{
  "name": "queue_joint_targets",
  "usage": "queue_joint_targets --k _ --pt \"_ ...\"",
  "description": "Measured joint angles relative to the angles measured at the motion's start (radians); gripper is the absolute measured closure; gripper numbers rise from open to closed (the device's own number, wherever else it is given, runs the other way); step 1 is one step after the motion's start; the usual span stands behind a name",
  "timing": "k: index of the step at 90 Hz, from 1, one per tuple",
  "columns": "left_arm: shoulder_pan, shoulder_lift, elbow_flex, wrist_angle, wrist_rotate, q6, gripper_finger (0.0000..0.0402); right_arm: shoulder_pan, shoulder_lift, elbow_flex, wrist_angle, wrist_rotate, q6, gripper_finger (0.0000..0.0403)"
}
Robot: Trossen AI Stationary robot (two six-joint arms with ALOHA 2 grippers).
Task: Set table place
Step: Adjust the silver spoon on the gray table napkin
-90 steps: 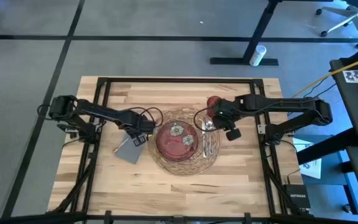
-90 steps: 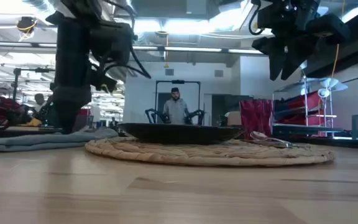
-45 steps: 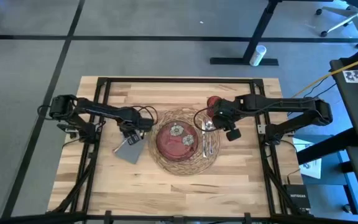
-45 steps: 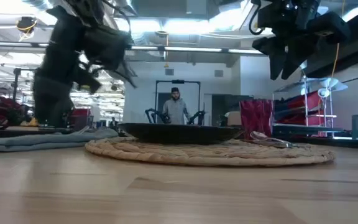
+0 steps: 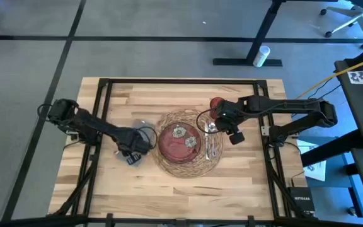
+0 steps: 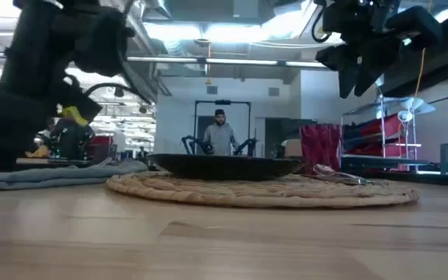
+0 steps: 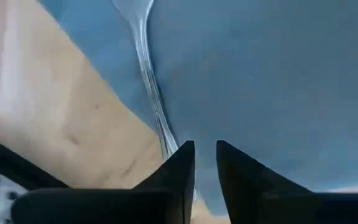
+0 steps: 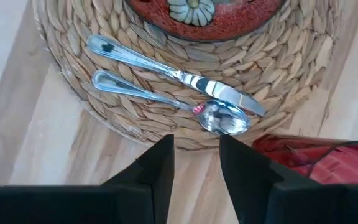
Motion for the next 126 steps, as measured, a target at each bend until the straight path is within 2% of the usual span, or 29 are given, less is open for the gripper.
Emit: queue_joint_targets --k 15,60,73,88,103,126 --pt "-0.002 0.000 -0.044 -0.013 -0.011 -0.073 0.0356 0.000 0.000 0.000 0.007 -0.001 0.001 0.0288" --pt "0.001 0.000 -0.041 -0.036 -0.013 -0.024 0.0299 0.000 0.000 0.000 0.016 -0.006 0.001 0.0288" --pt "0.001 -0.001 -0.058 0.004 -0.010 -0.001 0.0293 0.000 0.000 0.000 0.017 -0.008 0.001 0.0288" --pt "0.004 -0.002 -0.087 0.075 0.027 0.014 0.0293 0.000 0.000 0.000 0.022 -0.008 0.001 0.0288" --pt "0.004 -0.002 -0.089 0.063 0.035 -0.004 0.0294 0.000 0.000 0.000 0.021 -0.008 0.001 0.0288" --pt "0.003 -0.029 -0.073 -0.028 0.042 -0.018 0.0343 0.000 0.000 0.000 0.022 -0.008 0.000 0.0288"
